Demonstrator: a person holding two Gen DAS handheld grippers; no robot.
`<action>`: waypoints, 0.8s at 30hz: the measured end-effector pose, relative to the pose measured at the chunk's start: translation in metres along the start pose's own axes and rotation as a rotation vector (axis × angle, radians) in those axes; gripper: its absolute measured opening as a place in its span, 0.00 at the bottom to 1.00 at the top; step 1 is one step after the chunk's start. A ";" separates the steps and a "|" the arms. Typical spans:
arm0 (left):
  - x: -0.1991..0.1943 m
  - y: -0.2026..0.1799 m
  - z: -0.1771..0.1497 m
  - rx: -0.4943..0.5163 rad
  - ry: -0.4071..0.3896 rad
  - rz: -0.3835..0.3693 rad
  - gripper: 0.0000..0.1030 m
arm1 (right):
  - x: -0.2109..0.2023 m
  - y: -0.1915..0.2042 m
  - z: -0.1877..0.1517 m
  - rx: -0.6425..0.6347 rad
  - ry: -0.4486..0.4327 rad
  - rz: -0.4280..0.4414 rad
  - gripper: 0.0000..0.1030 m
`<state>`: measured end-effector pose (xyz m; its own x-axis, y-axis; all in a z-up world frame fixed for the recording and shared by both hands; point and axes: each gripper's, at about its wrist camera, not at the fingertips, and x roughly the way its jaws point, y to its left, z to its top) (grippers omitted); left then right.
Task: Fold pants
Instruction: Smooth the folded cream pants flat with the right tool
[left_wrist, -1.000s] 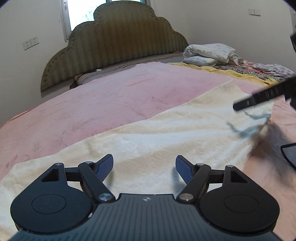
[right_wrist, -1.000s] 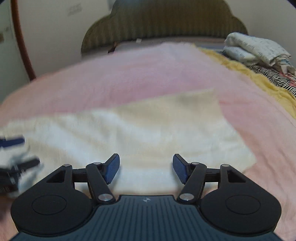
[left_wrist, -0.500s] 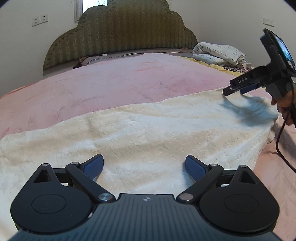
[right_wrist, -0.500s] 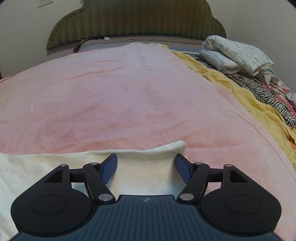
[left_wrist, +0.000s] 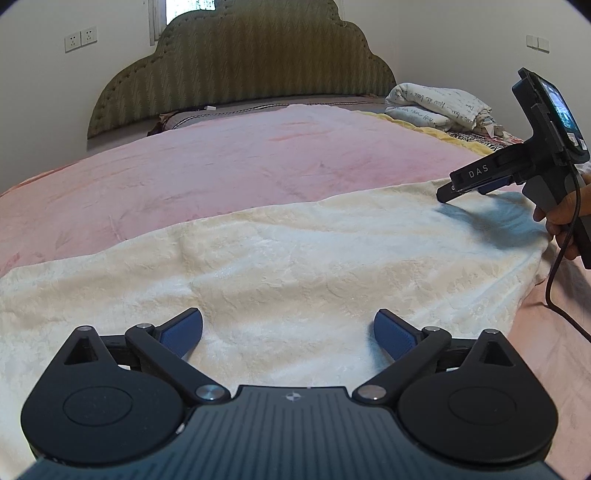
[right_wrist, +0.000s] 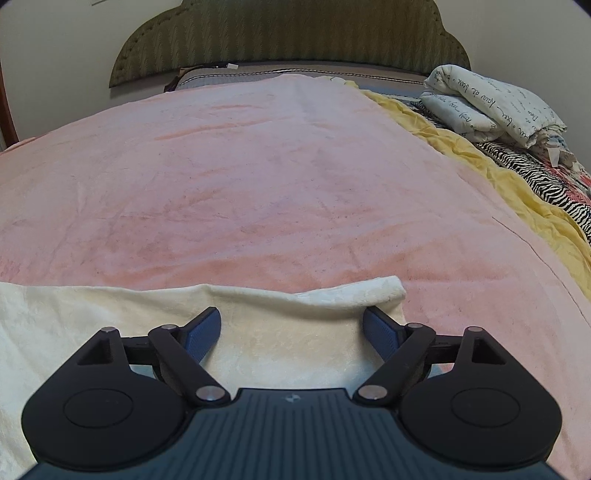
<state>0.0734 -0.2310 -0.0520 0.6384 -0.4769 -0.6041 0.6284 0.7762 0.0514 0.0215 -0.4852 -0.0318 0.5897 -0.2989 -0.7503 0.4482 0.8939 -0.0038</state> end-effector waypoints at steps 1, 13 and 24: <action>0.000 0.000 0.000 0.000 0.000 0.000 0.99 | 0.000 0.000 0.000 -0.001 -0.001 -0.002 0.84; 0.000 0.001 0.000 0.000 0.000 -0.001 1.00 | 0.002 -0.001 0.000 0.002 0.000 -0.022 0.92; 0.000 0.001 -0.001 0.001 0.001 -0.001 1.00 | -0.009 0.002 -0.003 -0.001 -0.010 -0.026 0.92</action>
<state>0.0737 -0.2299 -0.0523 0.6373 -0.4777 -0.6047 0.6295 0.7753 0.0510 0.0147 -0.4796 -0.0271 0.5847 -0.3257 -0.7430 0.4632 0.8859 -0.0239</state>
